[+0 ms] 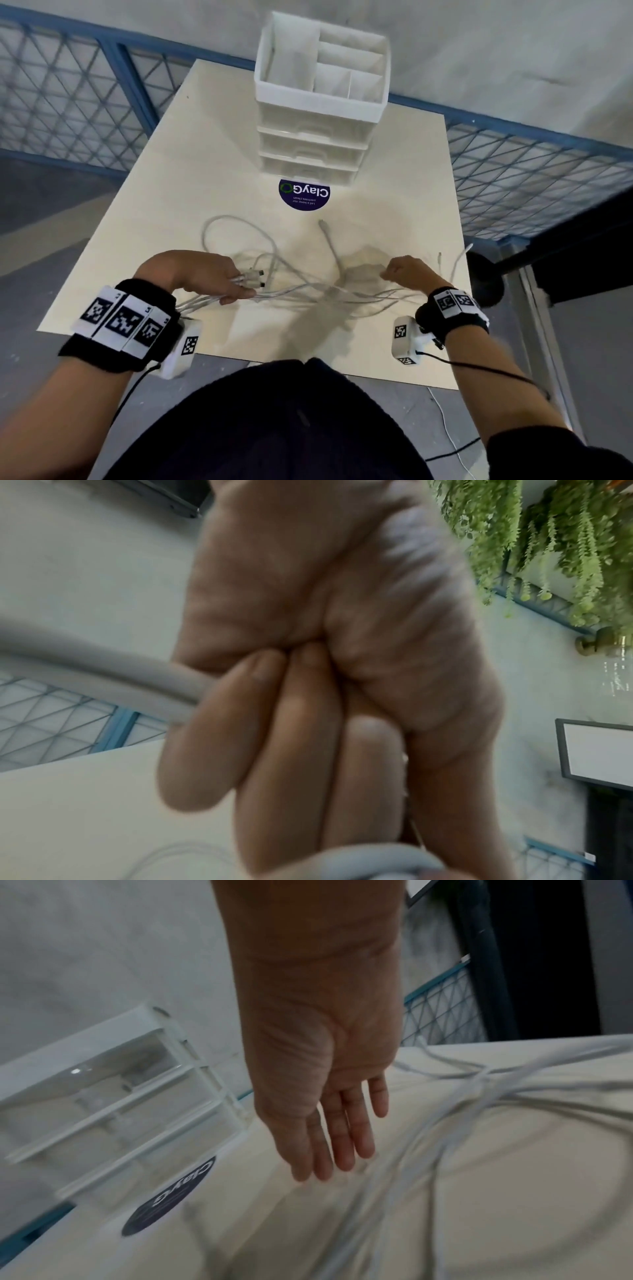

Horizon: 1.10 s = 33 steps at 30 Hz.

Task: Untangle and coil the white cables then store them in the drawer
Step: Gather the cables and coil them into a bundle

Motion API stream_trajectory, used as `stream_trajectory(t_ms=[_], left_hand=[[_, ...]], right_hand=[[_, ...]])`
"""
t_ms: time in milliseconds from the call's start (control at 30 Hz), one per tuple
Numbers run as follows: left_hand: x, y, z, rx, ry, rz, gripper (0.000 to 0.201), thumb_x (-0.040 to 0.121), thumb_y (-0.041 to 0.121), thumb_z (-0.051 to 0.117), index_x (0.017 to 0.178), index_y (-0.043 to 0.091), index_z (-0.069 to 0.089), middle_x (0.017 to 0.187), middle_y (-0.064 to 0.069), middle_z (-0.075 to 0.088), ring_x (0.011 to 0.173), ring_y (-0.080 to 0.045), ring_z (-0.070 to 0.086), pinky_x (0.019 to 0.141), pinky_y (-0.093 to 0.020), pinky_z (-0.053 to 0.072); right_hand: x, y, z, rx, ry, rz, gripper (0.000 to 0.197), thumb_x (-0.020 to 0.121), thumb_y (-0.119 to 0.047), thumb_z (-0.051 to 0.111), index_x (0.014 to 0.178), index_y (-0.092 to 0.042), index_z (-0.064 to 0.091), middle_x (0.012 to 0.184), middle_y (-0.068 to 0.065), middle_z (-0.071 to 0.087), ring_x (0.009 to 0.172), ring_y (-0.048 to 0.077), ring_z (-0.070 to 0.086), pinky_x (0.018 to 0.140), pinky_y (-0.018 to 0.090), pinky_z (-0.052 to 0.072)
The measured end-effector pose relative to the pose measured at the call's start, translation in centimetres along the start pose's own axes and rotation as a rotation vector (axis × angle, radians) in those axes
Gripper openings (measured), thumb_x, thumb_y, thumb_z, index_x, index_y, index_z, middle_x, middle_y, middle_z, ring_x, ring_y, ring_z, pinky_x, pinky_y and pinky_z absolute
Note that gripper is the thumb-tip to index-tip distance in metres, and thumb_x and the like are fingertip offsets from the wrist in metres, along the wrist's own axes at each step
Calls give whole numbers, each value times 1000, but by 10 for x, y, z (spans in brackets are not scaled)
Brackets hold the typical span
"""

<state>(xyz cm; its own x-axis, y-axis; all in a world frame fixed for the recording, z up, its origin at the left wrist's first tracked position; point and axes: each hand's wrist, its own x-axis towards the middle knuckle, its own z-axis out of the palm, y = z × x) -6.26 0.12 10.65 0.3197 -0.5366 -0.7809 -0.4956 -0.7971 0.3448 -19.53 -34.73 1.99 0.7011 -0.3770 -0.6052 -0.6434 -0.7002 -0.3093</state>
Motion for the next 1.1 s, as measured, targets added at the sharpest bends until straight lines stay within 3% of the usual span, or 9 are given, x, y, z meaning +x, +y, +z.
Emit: stream_trajectory(t_ms=[67, 200, 367, 467, 567, 633, 767, 933, 1100], left_hand=[[0, 0, 5, -14, 0, -15, 52, 83, 61, 51, 52, 19, 50, 55, 0, 42, 60, -22, 43, 66, -29, 35], [-1, 3, 12, -25, 21, -16, 48, 91, 48, 48, 55, 17, 48, 53, 0, 39, 53, -13, 39, 58, -26, 30], [-2, -2, 12, -77, 86, 7, 47, 92, 47, 48, 56, 17, 50, 53, 0, 38, 51, -10, 38, 53, -20, 28], [-2, -5, 6, -110, 122, 55, 43, 92, 47, 49, 60, 18, 57, 55, 3, 41, 54, -9, 41, 52, -15, 29], [2, -6, -4, -96, 189, 104, 38, 92, 45, 51, 63, 20, 57, 58, 6, 45, 55, -7, 43, 53, -16, 30], [6, -3, -15, -126, 311, 141, 42, 90, 46, 54, 62, 16, 45, 57, 3, 40, 52, -10, 38, 51, -20, 28], [7, 13, -37, -516, 586, 310, 34, 93, 39, 52, 72, 12, 49, 54, 10, 40, 47, -3, 34, 49, -18, 29], [13, 37, -67, -1108, 647, 536, 28, 101, 30, 34, 81, 15, 46, 60, 3, 24, 47, -6, 23, 45, -16, 26], [22, 57, -77, -1246, 741, 657, 31, 102, 29, 29, 84, 15, 51, 64, 2, 33, 51, -8, 32, 51, -18, 32]], right_hand=[[11, -20, 6, 20, 76, -30, 30, 89, -31, 59, 103, -5, 63, 110, 14, 66, 106, 30, 58, 78, 27, 37], [30, -58, 32, 175, 115, -90, 37, 83, -28, 68, 106, -3, 54, 103, 18, 64, 94, 30, 60, 74, 28, 39], [43, -79, 45, 136, 136, -123, 25, 83, -6, 59, 106, 2, 60, 109, 24, 65, 102, 34, 60, 77, 32, 43], [48, -89, 22, 204, 173, -192, 16, 86, -7, 57, 95, 1, 67, 94, 21, 67, 87, 32, 61, 82, 42, 51], [34, -108, -16, 419, 241, -312, 14, 87, -9, 60, 98, -1, 64, 79, 4, 60, 69, 19, 59, 59, 24, 52], [17, -126, -43, 523, 251, -401, 9, 88, -13, 61, 95, -8, 64, 80, -1, 62, 68, 13, 58, 56, 18, 47], [-22, -160, -79, 601, 233, -595, 5, 89, -13, 62, 84, -13, 60, 72, -3, 61, 64, 5, 57, 58, 14, 43], [-46, -189, -75, 606, 51, -755, 13, 85, -9, 65, 78, -17, 59, 70, -3, 61, 61, 4, 56, 62, 15, 42], [-48, -197, -60, 670, -10, -728, 15, 86, -6, 63, 76, -14, 57, 66, 1, 59, 58, 8, 56, 57, 19, 43]])
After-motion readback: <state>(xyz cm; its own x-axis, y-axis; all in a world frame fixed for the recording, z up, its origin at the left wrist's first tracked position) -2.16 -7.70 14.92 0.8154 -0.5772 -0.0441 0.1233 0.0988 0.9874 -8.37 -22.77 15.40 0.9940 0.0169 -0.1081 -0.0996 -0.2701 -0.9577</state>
